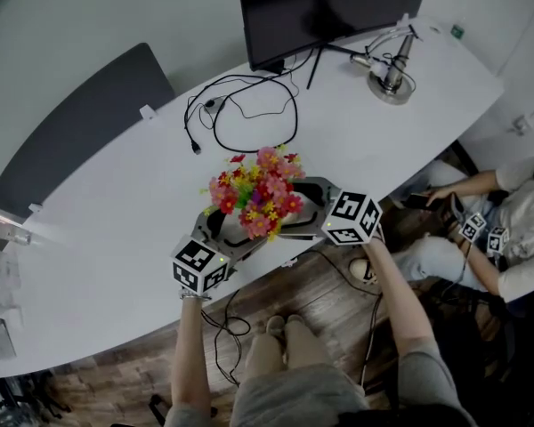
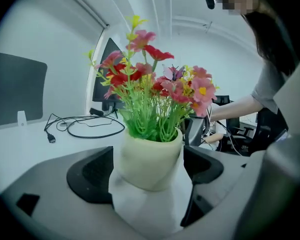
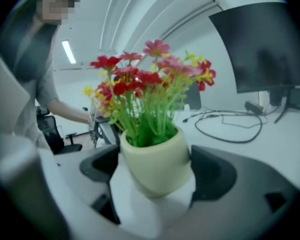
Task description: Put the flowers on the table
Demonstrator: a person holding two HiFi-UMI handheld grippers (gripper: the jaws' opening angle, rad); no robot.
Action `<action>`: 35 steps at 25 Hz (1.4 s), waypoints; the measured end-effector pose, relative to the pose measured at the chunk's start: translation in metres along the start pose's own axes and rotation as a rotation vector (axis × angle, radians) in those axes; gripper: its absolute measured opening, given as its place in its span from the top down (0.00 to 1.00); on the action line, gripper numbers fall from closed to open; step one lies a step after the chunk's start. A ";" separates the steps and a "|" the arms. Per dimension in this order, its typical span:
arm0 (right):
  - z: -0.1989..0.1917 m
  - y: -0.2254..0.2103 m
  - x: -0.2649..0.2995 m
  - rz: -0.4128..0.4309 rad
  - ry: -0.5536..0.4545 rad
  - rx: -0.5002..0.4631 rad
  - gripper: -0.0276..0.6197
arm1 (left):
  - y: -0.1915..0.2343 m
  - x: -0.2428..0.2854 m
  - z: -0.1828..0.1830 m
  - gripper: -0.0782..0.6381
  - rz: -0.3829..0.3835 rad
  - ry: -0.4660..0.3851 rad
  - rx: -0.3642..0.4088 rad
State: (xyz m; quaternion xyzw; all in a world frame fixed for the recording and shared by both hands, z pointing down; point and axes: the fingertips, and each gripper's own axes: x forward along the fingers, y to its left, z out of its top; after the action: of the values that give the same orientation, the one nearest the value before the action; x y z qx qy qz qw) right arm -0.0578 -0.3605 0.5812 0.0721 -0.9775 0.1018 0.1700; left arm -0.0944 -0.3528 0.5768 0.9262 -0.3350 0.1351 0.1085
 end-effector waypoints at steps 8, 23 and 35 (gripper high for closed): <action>0.004 -0.001 -0.019 -0.066 -0.058 0.044 0.27 | -0.003 -0.008 -0.002 0.28 0.040 -0.015 -0.014; 0.017 0.042 -0.042 -0.151 -0.109 0.130 0.49 | -0.039 -0.041 0.010 0.46 0.114 -0.093 -0.160; 0.041 0.091 -0.045 -0.176 -0.179 0.131 0.78 | -0.081 -0.071 0.042 0.66 0.071 -0.148 -0.138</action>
State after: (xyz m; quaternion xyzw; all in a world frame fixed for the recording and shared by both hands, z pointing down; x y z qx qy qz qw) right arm -0.0452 -0.2766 0.5119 0.1773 -0.9699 0.1433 0.0853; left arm -0.0868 -0.2616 0.5056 0.9114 -0.3834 0.0465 0.1422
